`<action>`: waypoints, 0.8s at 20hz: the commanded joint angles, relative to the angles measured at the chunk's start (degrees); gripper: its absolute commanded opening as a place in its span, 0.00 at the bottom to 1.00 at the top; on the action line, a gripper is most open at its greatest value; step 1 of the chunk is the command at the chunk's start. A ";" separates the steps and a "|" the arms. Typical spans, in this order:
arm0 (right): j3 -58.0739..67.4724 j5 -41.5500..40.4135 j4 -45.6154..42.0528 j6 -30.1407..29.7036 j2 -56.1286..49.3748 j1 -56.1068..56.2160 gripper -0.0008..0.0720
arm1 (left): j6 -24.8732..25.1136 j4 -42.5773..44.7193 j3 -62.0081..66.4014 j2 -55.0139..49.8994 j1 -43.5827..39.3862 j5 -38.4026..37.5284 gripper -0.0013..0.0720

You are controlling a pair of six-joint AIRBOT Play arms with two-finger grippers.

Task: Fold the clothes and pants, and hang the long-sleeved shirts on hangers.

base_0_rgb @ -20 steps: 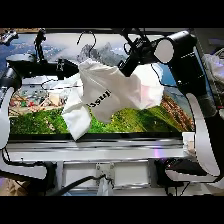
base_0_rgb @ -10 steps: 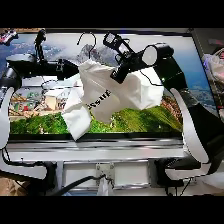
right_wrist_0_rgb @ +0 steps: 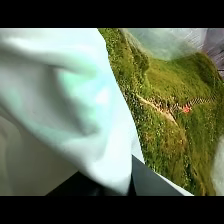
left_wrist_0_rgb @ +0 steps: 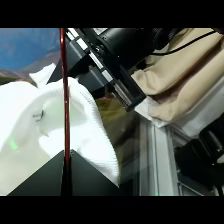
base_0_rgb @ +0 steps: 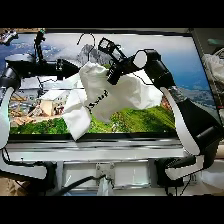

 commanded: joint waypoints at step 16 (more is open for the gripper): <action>0.17 1.16 0.72 2.21 3.85 0.07 0.05 | -1.11 -0.15 0.04 7.02 0.87 -18.32 1.00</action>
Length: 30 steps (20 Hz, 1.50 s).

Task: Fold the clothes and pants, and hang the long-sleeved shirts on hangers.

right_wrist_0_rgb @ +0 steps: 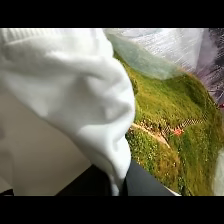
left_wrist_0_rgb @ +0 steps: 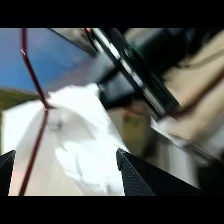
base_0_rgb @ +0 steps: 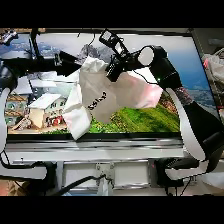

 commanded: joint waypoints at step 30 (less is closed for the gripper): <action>-0.02 6.91 -1.84 7.98 21.73 0.04 0.05 | -61.72 22.86 -22.03 31.06 -8.31 -24.41 0.94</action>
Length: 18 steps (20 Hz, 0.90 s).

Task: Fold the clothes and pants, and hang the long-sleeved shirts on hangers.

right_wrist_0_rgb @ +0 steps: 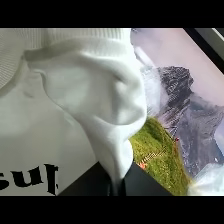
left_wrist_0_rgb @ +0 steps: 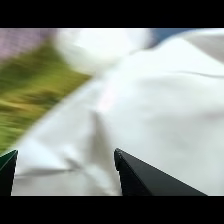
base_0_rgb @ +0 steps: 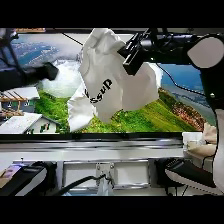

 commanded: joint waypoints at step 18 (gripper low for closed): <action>-0.02 5.90 -0.11 2.23 1.40 0.07 0.05 | 14.53 -36.48 -6.27 -6.16 -14.21 -2.69 0.99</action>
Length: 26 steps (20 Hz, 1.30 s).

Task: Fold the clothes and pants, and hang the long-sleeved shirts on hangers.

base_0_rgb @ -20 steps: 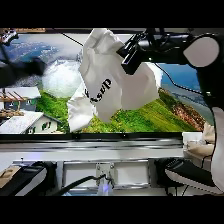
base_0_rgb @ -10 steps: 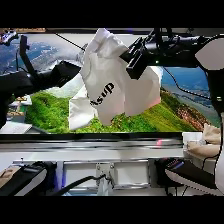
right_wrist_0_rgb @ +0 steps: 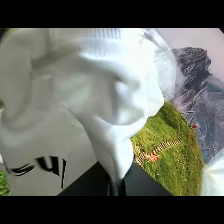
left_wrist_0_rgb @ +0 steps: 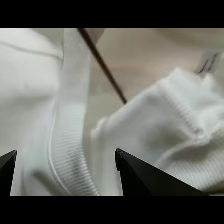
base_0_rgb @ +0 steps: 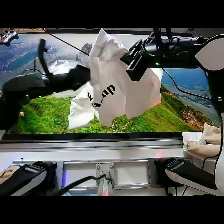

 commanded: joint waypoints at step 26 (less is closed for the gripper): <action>-0.02 14.01 -1.40 3.93 2.84 0.07 0.05 | 0.83 2.89 0.33 -4.87 16.31 -25.11 0.04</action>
